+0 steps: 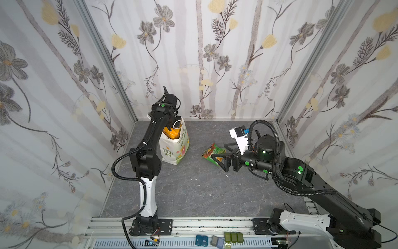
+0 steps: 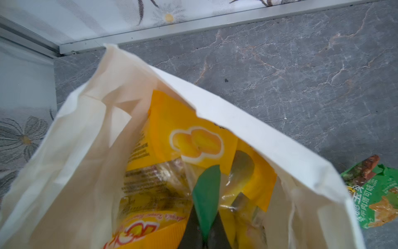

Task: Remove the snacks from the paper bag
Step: 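Lift the yellow packet up out of the bag with the left gripper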

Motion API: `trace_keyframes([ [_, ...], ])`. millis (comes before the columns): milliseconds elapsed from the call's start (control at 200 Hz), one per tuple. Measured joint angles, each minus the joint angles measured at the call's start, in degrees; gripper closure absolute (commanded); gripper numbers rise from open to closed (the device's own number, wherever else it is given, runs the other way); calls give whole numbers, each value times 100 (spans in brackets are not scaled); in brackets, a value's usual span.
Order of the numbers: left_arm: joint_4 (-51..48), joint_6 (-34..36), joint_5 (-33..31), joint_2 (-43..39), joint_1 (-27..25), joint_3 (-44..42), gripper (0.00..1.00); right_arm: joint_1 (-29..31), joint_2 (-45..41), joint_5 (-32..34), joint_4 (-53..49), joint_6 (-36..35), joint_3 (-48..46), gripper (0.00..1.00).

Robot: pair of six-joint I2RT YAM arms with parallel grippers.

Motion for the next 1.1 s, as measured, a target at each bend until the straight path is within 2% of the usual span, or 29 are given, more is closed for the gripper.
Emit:
trace_keyframes([
  [405, -116, 195, -319, 127, -39, 407, 100, 0, 39, -2, -2, 0, 20, 1],
  [789, 179, 874, -640, -116, -247, 466, 100, 11, 127, -2, -22, 0, 107, 1],
  [1099, 479, 1130, -754, -306, -273, 487, 100, 11, 129, -2, -44, -2, 146, 1],
])
